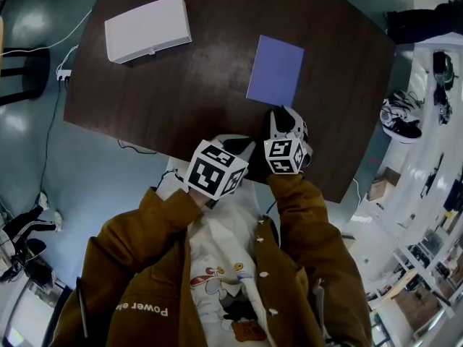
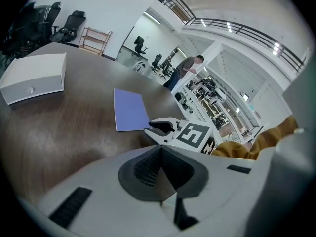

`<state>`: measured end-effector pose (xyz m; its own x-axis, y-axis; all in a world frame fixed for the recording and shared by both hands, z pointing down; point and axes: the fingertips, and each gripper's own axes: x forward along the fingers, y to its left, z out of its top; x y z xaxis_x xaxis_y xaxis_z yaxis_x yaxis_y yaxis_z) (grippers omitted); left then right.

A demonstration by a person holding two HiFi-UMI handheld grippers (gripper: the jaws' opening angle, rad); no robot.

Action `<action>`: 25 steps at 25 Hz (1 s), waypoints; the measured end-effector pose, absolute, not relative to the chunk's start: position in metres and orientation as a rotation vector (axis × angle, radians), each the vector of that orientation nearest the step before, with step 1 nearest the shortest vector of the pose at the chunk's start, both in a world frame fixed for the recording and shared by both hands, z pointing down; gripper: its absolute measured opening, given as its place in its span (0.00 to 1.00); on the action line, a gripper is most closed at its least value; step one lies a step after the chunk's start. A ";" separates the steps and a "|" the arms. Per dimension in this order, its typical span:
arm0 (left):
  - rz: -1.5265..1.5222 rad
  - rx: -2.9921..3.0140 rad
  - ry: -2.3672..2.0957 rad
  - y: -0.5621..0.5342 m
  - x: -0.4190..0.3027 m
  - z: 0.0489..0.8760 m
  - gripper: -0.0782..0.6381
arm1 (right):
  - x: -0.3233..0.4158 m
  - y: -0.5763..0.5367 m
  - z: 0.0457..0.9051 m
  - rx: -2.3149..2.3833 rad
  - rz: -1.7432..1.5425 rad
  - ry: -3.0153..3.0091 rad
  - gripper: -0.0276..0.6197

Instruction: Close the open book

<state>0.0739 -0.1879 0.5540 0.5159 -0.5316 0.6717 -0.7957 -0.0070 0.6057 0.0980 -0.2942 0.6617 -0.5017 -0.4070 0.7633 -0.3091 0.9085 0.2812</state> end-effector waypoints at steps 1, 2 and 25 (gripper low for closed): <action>0.306 1.678 -1.138 -0.188 0.075 0.553 0.12 | 0.099 -0.294 0.657 0.530 -0.100 -2.151 0.20; 0.307 1.683 -1.136 -0.188 0.076 0.552 0.12 | 0.101 -0.294 0.653 0.552 -0.063 -2.167 0.19; 0.383 1.934 -1.219 -0.191 0.084 0.501 0.12 | 0.137 -0.263 0.496 1.140 0.549 -2.489 0.05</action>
<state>0.0836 -0.1910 0.5012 0.4898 -0.6157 0.6172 -0.8581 -0.2154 0.4661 0.1370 -0.2630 0.4961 -0.6164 -0.6385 0.4607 -0.7731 0.6017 -0.2004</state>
